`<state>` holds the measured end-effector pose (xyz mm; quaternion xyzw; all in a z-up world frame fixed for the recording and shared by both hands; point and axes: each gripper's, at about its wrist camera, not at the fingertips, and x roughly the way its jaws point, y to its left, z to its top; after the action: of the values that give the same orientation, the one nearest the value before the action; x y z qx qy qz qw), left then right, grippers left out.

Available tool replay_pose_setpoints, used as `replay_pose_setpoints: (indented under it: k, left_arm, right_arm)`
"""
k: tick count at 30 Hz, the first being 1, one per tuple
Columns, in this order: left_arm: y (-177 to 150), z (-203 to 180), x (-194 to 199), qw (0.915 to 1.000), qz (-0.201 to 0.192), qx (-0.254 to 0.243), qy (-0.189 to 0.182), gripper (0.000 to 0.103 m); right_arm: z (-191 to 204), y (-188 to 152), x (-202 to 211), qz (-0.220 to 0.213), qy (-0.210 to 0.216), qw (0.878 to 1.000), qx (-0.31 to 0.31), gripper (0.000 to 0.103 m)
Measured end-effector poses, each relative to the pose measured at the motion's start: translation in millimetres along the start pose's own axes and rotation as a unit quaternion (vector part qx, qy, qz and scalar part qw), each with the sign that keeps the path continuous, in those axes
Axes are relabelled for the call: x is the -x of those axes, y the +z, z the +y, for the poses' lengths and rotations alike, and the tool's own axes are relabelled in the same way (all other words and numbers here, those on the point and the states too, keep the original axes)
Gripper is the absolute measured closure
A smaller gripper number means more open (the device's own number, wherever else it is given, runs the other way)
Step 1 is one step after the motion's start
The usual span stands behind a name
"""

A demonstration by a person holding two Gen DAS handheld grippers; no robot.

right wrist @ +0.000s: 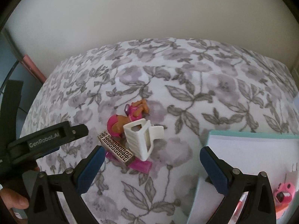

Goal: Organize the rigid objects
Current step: 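Move both grippers back toward the white clip and pink doll, then grasp the white clip with the right gripper while the left gripper grasps the patterned bar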

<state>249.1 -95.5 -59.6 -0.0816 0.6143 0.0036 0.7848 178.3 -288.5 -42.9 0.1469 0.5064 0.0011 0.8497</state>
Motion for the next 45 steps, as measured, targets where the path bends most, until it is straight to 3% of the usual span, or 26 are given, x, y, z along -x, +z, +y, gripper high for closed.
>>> replay_pose_setpoints:
  k: [9, 25, 30, 45]
  left_arm:
    - [3.7, 3.6, -5.7, 0.9999, 0.006, 0.009, 0.001, 0.003]
    - [6.8, -2.4, -16.3, 0.9998, 0.017, 0.003, 0.002, 0.003]
    - [7.5, -5.4, -19.3, 0.9998, 0.02, -0.001, 0.0, 0.003]
    - [3.3, -39.2, -26.1, 0.9975, 0.033, -0.06, -0.015, 0.003]
  right_arm:
    - [6.8, 5.0, -18.4, -0.005, 0.0, 1.0, 0.013, 0.017]
    - [6.2, 4.6, -48.6, 0.0, 0.012, 1.0, -0.009, 0.028]
    - [2.7, 5.4, -49.2, -0.005, 0.007, 1.0, -0.016, 0.047]
    - [-18.4, 1.8, -35.9, -0.006, 0.022, 0.998, -0.05, 0.049]
